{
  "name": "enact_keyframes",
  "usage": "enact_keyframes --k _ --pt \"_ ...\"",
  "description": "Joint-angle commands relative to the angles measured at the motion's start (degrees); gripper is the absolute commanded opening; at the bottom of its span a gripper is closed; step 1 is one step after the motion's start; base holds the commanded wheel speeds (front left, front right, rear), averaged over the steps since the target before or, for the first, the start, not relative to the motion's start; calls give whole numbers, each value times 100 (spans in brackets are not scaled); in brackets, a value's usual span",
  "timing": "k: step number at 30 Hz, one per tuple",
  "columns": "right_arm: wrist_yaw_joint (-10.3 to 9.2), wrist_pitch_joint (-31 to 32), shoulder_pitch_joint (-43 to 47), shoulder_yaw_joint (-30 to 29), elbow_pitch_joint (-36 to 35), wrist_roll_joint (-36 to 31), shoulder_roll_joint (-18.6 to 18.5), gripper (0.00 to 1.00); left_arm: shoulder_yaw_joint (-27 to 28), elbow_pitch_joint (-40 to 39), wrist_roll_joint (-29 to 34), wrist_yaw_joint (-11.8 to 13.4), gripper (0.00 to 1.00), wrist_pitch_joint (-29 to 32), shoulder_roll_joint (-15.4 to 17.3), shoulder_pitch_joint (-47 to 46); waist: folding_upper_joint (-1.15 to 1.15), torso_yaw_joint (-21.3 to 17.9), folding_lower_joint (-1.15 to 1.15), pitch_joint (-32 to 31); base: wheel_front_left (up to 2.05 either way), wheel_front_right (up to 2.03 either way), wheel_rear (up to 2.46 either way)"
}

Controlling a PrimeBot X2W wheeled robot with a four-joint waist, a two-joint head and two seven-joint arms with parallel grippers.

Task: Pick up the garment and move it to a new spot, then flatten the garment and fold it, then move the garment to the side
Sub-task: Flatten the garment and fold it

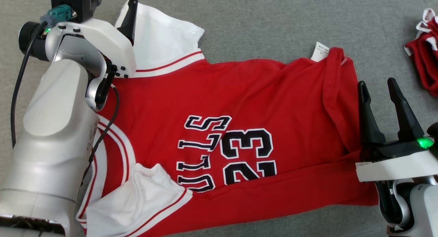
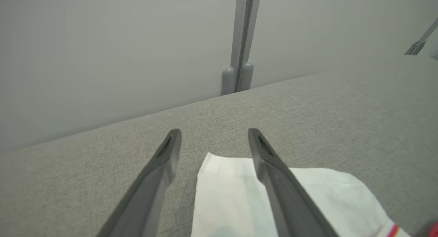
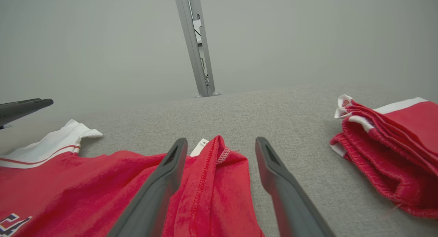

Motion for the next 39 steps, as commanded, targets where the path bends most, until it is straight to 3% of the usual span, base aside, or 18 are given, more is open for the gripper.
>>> enact_keyframes --k 1,9,10,11,21,29,36,37,39 --pt "1 -54 -72 15 27 42 -43 100 -12 274 -17 -50 100 27 -16 -190 0 -146 0 137 0 0 0" --pt "1 -51 -170 11 128 162 -172 100 -65 1756 -86 -62 100 271 -133 -661 0 -235 0 220 0 0 0" --pt "1 -25 -189 2 142 171 -192 100 -60 1859 -118 -95 44 234 -159 -677 0 -228 0 223 0 0 0" --pt "1 -13 -208 -17 150 191 -205 100 -70 1940 -126 -116 0 199 -168 -702 0 -217 0 226 0 0 0" --pt "1 582 -845 133 404 475 -710 100 -213 2277 -101 -293 0 -377 -308 -1071 0 31 0 259 0 0 0" --pt "1 1749 -1539 563 792 737 -1176 100 -336 2485 -158 -376 0 -663 -489 -1269 0 309 0 329 0 0 0" --pt "1 2845 -1822 562 897 802 -1400 100 -418 2654 -252 -440 0 -871 -592 -1335 0 445 0 357 0 0 0" --pt "1 3041 -1837 523 815 820 -1429 0 -434 2681 -279 -447 0 -957 -602 -1366 0 468 0 360 0 0 0" --pt "1 3236 -1806 459 751 854 -1444 0 -442 2686 -286 -450 0 -1054 -606 -1391 0 491 0 354 0 0 0"
